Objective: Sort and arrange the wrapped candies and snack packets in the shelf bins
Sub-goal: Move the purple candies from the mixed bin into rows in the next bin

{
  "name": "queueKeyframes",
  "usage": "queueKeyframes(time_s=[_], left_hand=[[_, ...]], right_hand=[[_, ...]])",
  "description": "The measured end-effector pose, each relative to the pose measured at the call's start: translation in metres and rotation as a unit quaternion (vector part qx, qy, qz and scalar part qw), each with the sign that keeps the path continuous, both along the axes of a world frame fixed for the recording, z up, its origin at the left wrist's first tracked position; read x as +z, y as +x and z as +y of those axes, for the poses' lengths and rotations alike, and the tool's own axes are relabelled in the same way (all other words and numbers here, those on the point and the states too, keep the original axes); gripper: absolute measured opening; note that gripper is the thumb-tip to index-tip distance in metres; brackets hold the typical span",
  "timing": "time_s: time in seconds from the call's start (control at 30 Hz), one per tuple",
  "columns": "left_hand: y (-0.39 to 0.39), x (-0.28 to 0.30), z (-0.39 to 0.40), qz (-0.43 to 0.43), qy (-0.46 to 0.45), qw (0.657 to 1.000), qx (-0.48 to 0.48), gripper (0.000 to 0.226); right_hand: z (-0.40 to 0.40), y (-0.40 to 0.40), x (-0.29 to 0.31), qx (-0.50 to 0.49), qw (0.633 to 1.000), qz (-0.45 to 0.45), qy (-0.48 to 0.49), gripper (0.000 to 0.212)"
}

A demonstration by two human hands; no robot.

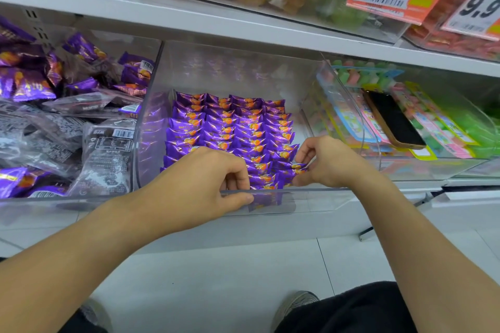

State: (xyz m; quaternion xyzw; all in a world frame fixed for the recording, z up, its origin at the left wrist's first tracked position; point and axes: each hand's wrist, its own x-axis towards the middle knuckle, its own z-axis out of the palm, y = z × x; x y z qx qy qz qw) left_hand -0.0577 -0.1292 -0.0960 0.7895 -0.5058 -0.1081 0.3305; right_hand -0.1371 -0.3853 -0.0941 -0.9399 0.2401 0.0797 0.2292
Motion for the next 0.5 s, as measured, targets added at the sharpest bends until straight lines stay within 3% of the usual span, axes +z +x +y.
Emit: queueKeyframes(time_s=[0.27,0.37,0.5], left_hand=[[0.001,-0.002,0.000,-0.013,-0.005,1.000,-0.001,0.013],[0.000,-0.001,0.002,-0.022,-0.008,1.000,-0.006,0.011],[-0.004,0.018,0.021,-0.028,-0.058,0.998,0.001,0.007]], right_hand=[[0.003,0.002,0.001,0.002,1.000,-0.007,0.000,0.046],[0.003,0.000,0.010,-0.012,0.999,-0.024,-0.030,0.038],[0.026,0.000,0.032,0.007,0.981,-0.191,-0.042,0.020]])
